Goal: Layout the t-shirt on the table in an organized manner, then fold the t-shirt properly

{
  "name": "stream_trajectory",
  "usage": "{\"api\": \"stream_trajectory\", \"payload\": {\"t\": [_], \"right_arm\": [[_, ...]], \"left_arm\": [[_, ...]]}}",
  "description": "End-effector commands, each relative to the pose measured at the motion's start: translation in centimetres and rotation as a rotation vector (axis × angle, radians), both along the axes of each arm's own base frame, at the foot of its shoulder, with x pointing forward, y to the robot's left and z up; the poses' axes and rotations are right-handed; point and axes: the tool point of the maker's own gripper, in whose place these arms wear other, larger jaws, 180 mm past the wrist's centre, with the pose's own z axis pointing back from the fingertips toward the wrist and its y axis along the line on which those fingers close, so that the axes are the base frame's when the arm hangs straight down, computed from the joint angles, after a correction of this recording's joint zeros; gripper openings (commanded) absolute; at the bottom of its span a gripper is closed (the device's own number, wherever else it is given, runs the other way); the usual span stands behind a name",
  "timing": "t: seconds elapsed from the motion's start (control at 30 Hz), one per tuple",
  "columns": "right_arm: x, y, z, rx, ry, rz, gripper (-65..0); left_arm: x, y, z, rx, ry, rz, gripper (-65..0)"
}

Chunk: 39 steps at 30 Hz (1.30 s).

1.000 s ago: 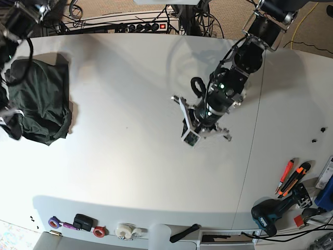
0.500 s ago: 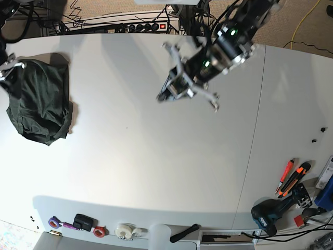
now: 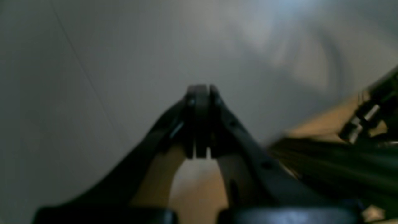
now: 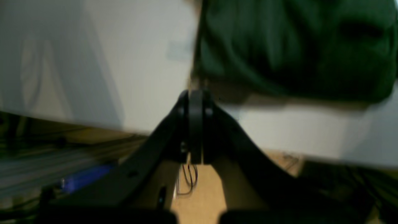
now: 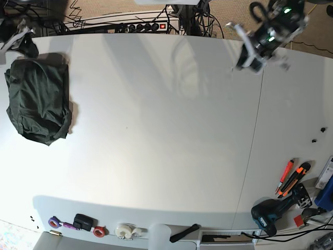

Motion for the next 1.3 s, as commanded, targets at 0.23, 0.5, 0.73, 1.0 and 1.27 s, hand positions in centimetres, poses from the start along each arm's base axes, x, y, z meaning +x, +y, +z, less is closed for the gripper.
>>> {"api": "stream_trajectory", "payload": {"t": [0.23, 0.5, 0.73, 1.0, 1.27], "right_arm": [[-6.2, 3.2, -3.0, 0.095, 0.254, 0.094, -65.0], [-12.8, 8.1, -13.3, 0.218, 0.538, 0.147, -65.0], [-17.6, 11.2, -24.6, 0.194, 0.693, 0.207, -65.0], [-14.7, 14.7, -32.7, 0.116, 0.706, 0.133, -65.0], [-10.3, 19.5, -35.7, 0.031, 0.718, -0.064, -65.0]], "left_arm": [[-11.6, 2.4, -2.7, -0.081, 0.405, 0.031, -65.0], [-24.4, 2.8, -12.6, -0.161, 0.860, 0.115, -65.0], [-31.2, -0.3, -21.2, -0.219, 1.032, 0.037, -65.0], [-27.2, -3.9, -27.8, -0.023, 0.951, 0.084, -65.0], [-19.7, -8.4, -29.5, 0.082, 0.737, 0.315, -65.0]]}}
